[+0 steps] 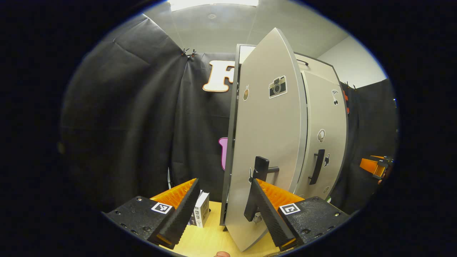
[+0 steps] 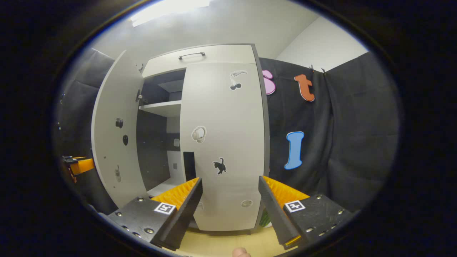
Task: Grasp the bottle in the cabinet with the left hand and place it on the coaster, then close the right door with the right hand and the left door with the left hand.
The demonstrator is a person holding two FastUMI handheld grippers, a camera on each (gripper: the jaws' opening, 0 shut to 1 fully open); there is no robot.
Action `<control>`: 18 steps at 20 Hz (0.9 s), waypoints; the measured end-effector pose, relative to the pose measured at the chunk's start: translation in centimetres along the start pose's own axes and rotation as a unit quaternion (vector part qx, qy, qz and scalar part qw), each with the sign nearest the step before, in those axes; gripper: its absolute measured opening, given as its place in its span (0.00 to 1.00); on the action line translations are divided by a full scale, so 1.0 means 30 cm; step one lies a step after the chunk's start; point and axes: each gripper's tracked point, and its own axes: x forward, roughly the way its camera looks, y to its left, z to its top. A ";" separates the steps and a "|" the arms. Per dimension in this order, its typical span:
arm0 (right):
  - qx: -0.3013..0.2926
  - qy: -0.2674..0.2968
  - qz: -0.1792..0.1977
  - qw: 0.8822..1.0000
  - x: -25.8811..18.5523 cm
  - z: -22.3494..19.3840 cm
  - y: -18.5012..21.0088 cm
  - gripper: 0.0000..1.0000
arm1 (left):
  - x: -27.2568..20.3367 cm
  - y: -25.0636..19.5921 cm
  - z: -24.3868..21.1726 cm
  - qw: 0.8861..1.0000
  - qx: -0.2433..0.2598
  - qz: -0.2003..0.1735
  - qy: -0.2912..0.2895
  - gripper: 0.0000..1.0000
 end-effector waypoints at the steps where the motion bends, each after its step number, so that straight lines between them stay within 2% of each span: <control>1: 0.000 0.000 -0.001 1.000 -0.003 0.001 -0.002 0.92 | 0.002 -0.008 0.001 1.000 0.000 -0.003 0.000 0.94; 8: 0.001 -0.001 -0.004 1.000 -0.004 0.015 -0.015 0.92 | 0.023 -0.089 -0.009 0.999 -0.007 -0.034 0.005 0.94; 9: 0.001 -0.002 -0.004 1.000 -0.003 0.017 -0.018 0.95 | 0.030 -0.105 -0.007 0.999 -0.010 -0.039 0.004 0.94; 10: 0.001 -0.003 -0.005 1.000 -0.003 0.020 -0.023 0.92 | 0.038 -0.118 0.001 0.999 -0.012 -0.044 0.002 0.94; 11: 0.001 -0.003 -0.007 1.000 -0.002 0.022 -0.028 0.95 | 0.049 -0.132 0.006 0.999 -0.013 -0.049 -0.001 0.94; 12: 0.001 -0.003 -0.009 1.000 0.000 0.021 -0.036 0.92 | 0.056 -0.147 0.008 0.998 -0.013 -0.053 -0.002 0.94; 18: -0.006 -0.001 -0.022 1.000 0.010 0.017 -0.087 0.92 | 0.111 -0.265 -0.001 0.996 -0.018 -0.092 0.002 0.94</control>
